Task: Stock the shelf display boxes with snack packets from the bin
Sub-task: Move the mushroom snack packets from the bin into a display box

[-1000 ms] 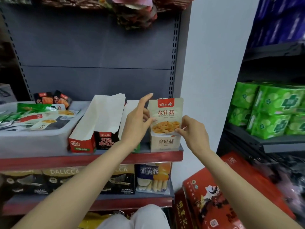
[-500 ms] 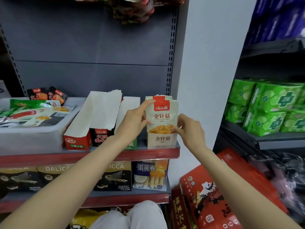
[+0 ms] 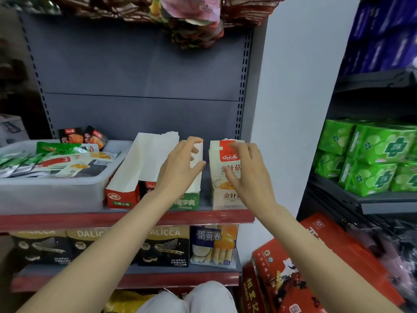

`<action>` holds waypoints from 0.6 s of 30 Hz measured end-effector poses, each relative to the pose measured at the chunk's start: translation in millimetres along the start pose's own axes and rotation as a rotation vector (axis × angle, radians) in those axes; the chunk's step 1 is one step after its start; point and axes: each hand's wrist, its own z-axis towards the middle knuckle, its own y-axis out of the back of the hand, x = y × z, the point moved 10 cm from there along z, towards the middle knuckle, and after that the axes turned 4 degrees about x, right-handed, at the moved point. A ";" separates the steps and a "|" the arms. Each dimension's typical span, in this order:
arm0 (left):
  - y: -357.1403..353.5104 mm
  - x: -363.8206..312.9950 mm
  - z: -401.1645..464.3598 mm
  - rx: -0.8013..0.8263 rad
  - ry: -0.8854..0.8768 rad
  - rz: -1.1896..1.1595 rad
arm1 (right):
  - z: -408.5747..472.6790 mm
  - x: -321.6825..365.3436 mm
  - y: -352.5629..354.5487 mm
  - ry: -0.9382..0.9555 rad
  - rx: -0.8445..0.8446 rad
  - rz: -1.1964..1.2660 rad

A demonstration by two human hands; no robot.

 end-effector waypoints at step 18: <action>191.8 267.6 -32.7 0.120 0.498 0.276 | 84.4 209.1 -255.3 0.186 0.811 0.150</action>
